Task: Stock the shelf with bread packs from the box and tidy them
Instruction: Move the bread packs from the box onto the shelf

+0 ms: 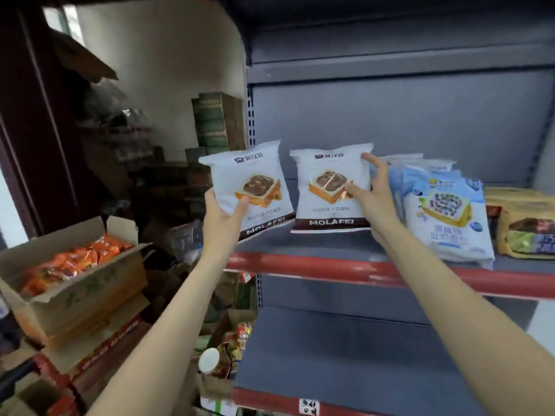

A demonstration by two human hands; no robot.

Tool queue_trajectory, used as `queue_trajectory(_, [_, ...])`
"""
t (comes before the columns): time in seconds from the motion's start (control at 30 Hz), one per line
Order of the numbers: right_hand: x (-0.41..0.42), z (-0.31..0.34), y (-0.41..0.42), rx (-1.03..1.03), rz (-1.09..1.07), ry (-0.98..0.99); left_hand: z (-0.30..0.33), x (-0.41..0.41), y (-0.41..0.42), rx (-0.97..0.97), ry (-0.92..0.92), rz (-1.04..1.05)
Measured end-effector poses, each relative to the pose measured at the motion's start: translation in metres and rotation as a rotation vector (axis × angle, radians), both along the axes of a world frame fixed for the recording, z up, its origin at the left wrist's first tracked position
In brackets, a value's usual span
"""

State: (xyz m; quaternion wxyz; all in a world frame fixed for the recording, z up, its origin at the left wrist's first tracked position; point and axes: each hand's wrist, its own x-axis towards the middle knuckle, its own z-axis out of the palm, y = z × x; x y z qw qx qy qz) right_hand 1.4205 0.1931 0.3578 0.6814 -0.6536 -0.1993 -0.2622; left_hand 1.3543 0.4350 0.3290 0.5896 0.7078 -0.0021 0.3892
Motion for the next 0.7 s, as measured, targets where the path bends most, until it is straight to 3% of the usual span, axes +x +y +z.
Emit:
queue_trajectory(0.27, [0.099,0.006,0.027,0.019,-0.199,0.179,0.016,0.080,0.010,0.051,0.120,-0.056])
queue_trajectory(0.33, [0.112,0.005,0.027,-0.111,-0.290,0.175,0.016,0.090,0.008,0.031,0.126,-0.140])
queue_trajectory(0.47, [0.116,-0.002,0.023,-0.651,-0.512,0.325,0.009,0.112,-0.006,0.098,0.271,-0.335])
queue_trajectory(0.53, [0.109,0.001,0.020,-0.735,-0.500,0.369,0.007,0.127,-0.015,0.101,0.335,-0.417])
queue_trajectory(0.7, [0.084,0.005,0.002,-0.884,-0.455,0.262,0.022,0.160,-0.044,0.093,0.441,-0.628])
